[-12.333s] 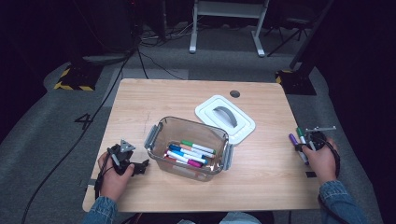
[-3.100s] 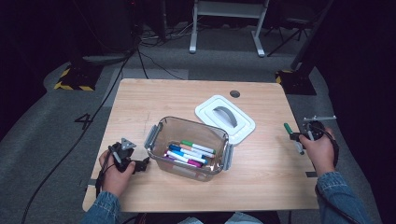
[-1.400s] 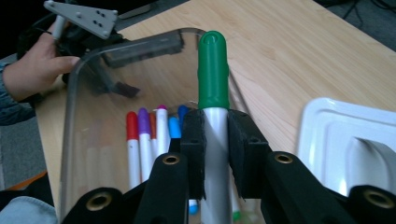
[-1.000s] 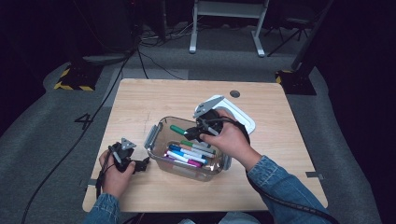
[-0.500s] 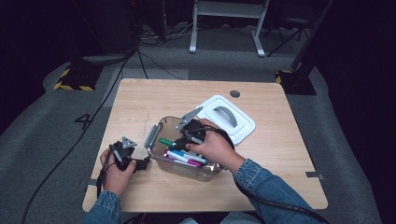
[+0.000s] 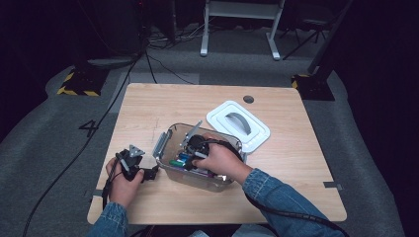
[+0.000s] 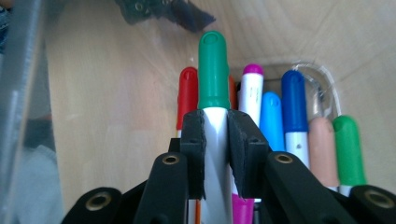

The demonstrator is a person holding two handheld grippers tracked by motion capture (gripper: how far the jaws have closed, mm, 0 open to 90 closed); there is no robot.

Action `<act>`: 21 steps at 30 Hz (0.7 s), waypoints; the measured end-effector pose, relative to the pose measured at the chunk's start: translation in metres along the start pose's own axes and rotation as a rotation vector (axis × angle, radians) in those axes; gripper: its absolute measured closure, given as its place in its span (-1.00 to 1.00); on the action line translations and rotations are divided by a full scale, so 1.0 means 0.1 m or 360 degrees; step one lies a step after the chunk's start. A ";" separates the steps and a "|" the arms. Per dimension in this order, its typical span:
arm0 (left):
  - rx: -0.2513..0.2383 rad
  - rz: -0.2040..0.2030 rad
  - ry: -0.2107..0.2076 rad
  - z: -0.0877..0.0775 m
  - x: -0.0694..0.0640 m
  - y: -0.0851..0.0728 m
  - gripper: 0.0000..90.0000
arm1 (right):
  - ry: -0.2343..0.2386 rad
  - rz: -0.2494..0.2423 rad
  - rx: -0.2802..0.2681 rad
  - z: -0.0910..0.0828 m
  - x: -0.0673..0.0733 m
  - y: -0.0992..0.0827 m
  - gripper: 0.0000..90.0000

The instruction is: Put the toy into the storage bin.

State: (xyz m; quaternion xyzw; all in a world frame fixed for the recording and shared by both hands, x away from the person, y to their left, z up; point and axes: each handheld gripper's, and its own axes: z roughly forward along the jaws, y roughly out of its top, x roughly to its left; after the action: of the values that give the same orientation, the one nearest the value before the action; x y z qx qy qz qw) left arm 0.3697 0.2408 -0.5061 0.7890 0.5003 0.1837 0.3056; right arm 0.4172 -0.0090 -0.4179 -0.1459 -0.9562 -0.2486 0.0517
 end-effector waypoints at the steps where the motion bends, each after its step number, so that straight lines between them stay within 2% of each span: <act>1: 0.0001 0.0001 0.0000 0.00 0.00 0.00 -1.00 | 0.0006 0.0012 0.0009 0.01 -0.01 0.00 0.65; 2: 0.0000 -0.0001 0.0000 0.00 0.00 0.00 -1.00 | 0.0009 0.0033 0.0000 0.01 -0.02 -0.01 0.49; 3: 0.0000 -0.0001 0.0000 0.00 0.00 0.00 -1.00 | 0.0006 0.0040 -0.0037 0.02 -0.04 -0.02 0.44; 5: 0.0000 -0.0002 -0.0002 0.00 0.00 0.00 -1.00 | 0.0000 0.0083 -0.0044 -0.01 -0.06 -0.02 0.44; 8: 0.0001 -0.0005 -0.0003 0.00 0.00 0.00 -1.00 | -0.0030 0.0124 -0.0164 -0.12 -0.10 -0.01 0.35; 14: 0.0001 -0.0009 -0.0004 0.00 0.00 0.00 -1.00 | -0.0134 0.0111 -0.0443 -0.43 -0.11 0.06 0.27; 21: 0.0001 -0.0009 -0.0005 0.00 0.00 0.00 -1.00 | -0.0273 0.0125 -0.0587 -0.79 -0.19 0.01 0.23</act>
State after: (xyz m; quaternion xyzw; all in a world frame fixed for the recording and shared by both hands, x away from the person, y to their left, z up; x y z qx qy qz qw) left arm 0.3702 0.2404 -0.5062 0.7880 0.5021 0.1816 0.3066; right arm 0.4373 -0.0514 -0.3515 -0.2106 -0.8889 -0.4041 -0.0479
